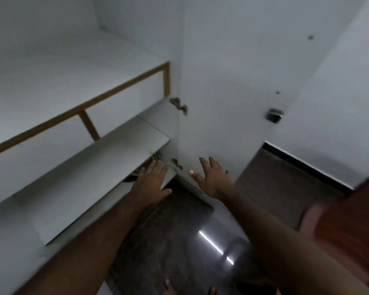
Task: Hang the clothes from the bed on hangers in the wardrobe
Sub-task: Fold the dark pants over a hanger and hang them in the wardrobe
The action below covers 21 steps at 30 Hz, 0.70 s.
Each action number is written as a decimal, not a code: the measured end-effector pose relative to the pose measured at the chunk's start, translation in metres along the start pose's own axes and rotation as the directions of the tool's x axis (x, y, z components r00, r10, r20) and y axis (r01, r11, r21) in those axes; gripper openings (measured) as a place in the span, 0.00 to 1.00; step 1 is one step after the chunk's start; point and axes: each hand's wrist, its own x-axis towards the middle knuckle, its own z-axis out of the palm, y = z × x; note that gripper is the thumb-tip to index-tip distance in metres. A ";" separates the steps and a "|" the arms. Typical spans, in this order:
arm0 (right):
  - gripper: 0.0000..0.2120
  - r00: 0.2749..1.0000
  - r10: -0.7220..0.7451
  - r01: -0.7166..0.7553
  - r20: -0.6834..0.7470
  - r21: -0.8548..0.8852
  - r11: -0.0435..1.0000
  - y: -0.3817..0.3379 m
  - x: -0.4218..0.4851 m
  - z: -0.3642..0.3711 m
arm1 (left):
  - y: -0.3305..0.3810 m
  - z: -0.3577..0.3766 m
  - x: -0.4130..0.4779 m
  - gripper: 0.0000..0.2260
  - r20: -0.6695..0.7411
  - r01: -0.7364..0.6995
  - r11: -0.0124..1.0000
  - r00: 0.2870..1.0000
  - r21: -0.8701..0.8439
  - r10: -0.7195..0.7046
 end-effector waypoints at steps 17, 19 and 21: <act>0.38 0.565 0.825 -0.661 0.022 0.610 0.436 0.278 -0.357 0.109 | 0.361 0.148 -0.088 0.38 0.229 -0.499 0.866 0.838 -0.043 0.494; 0.38 0.469 0.883 -0.668 0.032 0.667 0.331 0.305 -0.416 0.122 | 0.411 0.166 -0.118 0.38 0.234 -0.528 0.843 0.811 -0.103 0.536; 0.39 0.378 0.924 -0.669 0.055 0.706 0.232 0.329 -0.472 0.134 | 0.459 0.182 -0.150 0.38 0.242 -0.562 0.814 0.777 -0.150 0.581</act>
